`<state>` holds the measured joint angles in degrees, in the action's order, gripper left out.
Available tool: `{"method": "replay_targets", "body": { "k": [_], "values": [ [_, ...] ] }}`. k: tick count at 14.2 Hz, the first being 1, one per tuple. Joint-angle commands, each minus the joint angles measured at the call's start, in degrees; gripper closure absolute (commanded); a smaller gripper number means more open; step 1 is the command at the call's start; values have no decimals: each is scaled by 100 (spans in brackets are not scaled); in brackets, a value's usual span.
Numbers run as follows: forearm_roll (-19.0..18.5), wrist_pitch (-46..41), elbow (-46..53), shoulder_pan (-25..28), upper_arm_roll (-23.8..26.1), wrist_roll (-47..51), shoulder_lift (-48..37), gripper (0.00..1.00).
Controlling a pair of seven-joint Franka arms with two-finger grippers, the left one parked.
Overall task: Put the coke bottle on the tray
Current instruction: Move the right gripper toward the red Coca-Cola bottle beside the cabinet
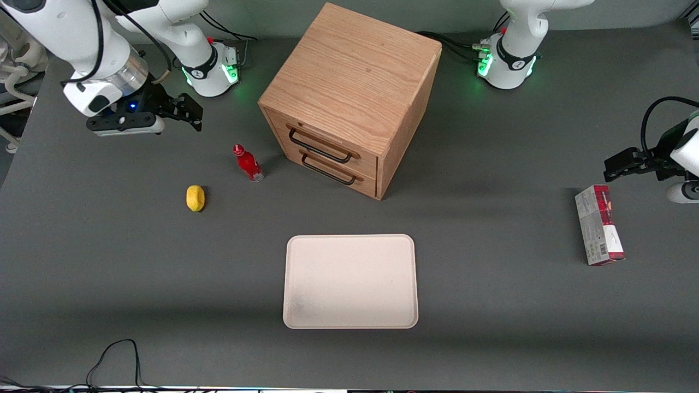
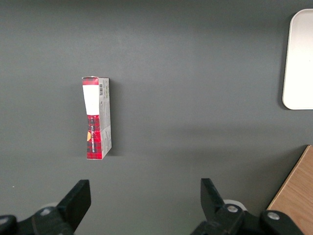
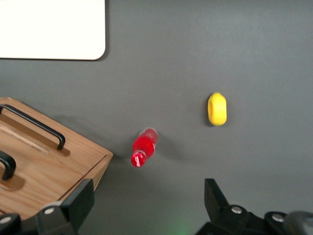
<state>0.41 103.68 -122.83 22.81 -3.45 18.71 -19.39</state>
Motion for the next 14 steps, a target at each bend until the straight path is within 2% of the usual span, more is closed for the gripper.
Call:
{"method": "replay_targets", "body": {
  "k": [1, 5, 9, 12, 14],
  "values": [
    [3, 223, -576, 486, 47, 536, -469, 0],
    [-76, 249, -681, 1023, 47, 642, -408, 0],
    [-138, 381, -681, 1006, 12, 598, 40, 0],
    [-173, 994, -1136, 988, -181, 546, 147, 0],
    [-356, 1382, -1462, 980, -243, 493, 138, 0]
  ]
}}
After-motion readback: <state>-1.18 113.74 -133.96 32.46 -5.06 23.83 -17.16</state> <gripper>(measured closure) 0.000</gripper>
